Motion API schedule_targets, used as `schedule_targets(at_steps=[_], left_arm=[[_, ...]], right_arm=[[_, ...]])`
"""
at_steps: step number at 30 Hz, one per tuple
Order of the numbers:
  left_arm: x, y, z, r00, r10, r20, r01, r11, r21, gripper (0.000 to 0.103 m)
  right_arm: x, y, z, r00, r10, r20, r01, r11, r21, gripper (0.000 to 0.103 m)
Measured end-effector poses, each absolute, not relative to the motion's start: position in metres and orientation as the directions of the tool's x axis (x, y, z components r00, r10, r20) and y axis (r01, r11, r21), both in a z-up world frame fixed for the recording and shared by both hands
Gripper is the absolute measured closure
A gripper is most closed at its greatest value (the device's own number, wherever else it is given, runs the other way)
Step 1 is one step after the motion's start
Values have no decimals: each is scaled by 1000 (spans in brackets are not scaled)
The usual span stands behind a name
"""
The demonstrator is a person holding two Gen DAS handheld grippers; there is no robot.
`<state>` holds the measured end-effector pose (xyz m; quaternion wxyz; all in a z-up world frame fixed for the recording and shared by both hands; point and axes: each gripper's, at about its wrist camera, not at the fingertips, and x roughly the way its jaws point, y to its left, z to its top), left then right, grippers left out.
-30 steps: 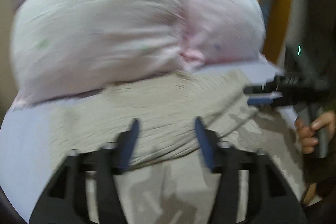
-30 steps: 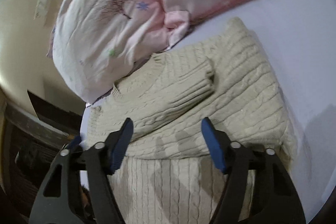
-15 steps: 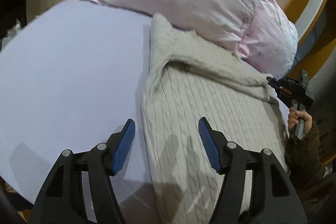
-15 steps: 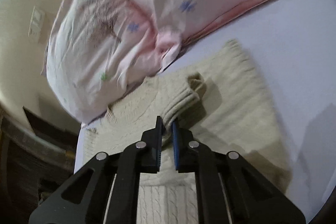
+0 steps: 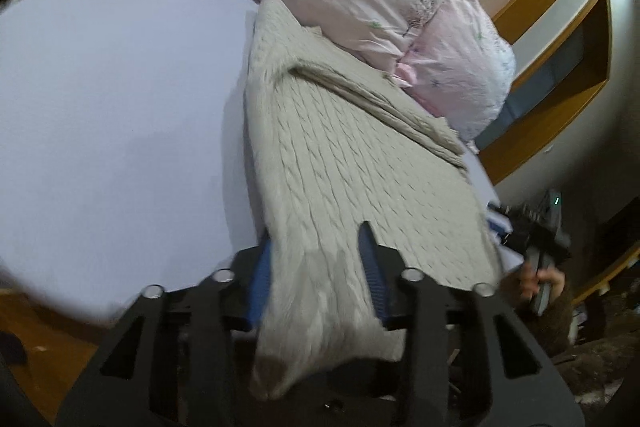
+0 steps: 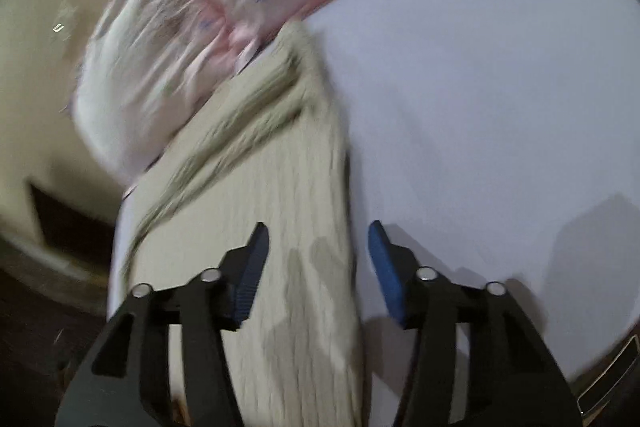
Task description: Fold small clothes
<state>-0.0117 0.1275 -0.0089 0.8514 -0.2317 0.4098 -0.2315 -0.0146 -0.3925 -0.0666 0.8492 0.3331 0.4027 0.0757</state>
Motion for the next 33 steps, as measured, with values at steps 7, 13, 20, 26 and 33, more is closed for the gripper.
schedule_targets(at_steps=[7, 13, 20, 26, 33], left_arm=[[-31, 114, -20, 443, -699, -561, 256, 699, -668, 91], [-16, 108, -4, 437, -727, -529, 295, 672, -680, 97], [92, 128, 66, 636, -632, -442, 279, 723, -632, 97], [255, 109, 33, 664, -474, -579, 41, 796, -604, 97], [286, 103, 13, 595, -532, -602, 20, 759, -651, 82]], right_arm=[[-81, -390, -97, 496, 719, -487, -80, 597, 799, 64], [-76, -376, -93, 436, 746, -503, -162, 615, 772, 96], [26, -416, -9, 671, 713, -203, -269, 489, 830, 96], [159, -453, -39, 805, 518, -290, 55, 422, 905, 96], [184, -462, -67, 836, 499, -228, 87, 291, 953, 41]])
